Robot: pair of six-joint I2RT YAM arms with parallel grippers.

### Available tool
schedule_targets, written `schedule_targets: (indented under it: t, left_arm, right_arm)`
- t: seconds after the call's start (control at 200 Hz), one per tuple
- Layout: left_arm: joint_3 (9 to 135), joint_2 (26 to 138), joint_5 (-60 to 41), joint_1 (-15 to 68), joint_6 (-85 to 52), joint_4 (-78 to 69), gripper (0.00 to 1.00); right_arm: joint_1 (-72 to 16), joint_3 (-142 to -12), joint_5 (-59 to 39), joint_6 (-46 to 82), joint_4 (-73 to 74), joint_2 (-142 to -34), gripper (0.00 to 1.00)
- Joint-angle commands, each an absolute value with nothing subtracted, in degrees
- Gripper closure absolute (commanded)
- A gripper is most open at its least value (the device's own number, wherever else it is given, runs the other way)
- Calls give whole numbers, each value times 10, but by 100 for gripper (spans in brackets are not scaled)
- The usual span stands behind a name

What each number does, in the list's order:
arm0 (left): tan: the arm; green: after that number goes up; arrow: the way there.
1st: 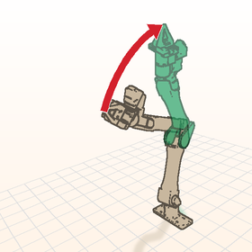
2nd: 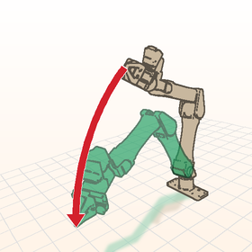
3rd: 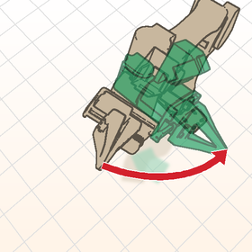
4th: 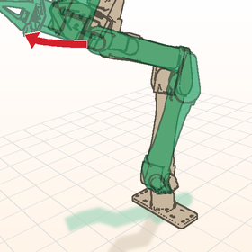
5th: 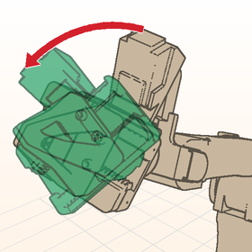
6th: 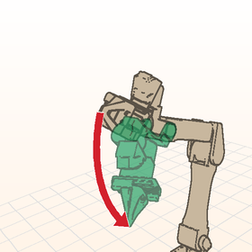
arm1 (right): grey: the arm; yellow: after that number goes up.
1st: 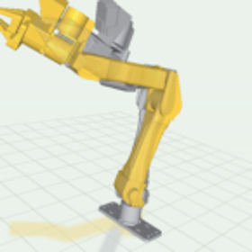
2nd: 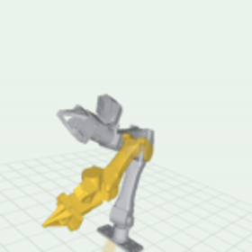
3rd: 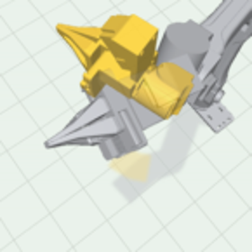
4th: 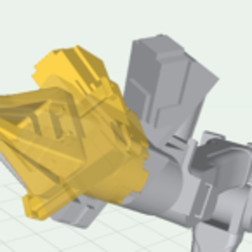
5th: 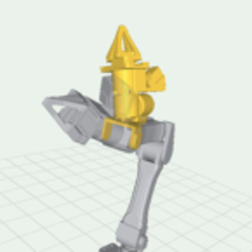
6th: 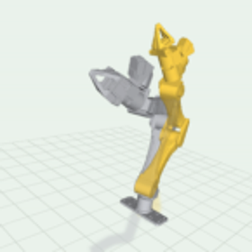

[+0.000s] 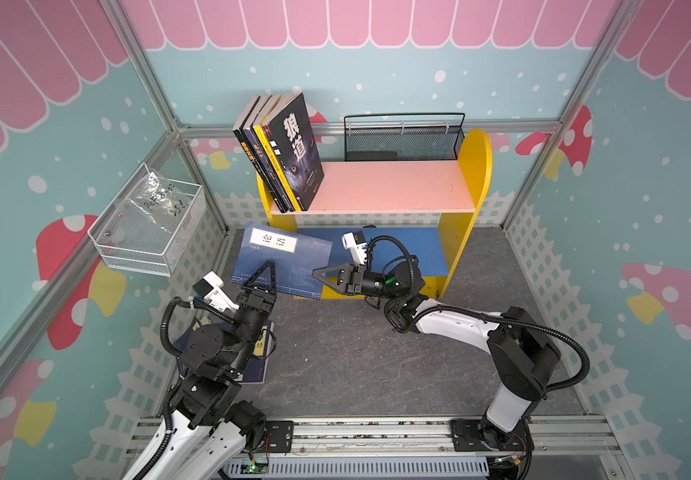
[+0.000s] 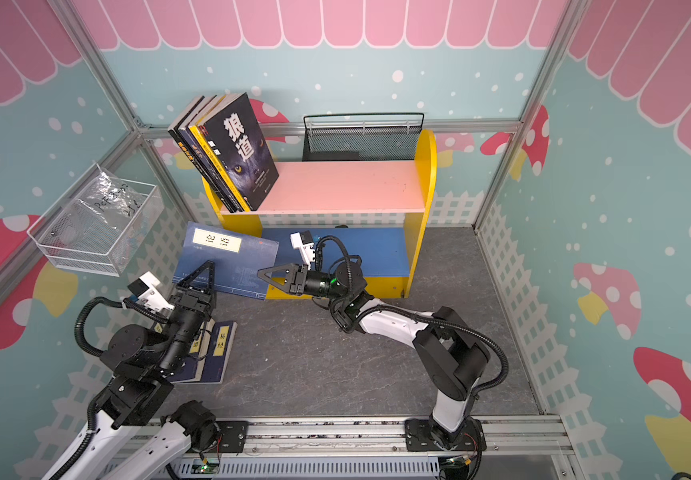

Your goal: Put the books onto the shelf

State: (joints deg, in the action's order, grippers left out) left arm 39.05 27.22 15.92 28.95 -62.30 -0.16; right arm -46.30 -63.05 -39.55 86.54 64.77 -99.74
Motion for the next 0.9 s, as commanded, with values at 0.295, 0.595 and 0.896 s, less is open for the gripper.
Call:
schedule_targets:
  t: [0.295,0.595,0.896]
  left_arm:
    - [480,147,374,290,-540,396,1]
    - [470,131,380,290,-536,403,1]
    - [457,170,320,290,-522,403,1]
  right_arm:
    - [-376,-460,-379,874,685,-940,94]
    - [-316,-615,-456,719,439,-1007,92]
    - [-282,-799,-497,655,259,-1128,91]
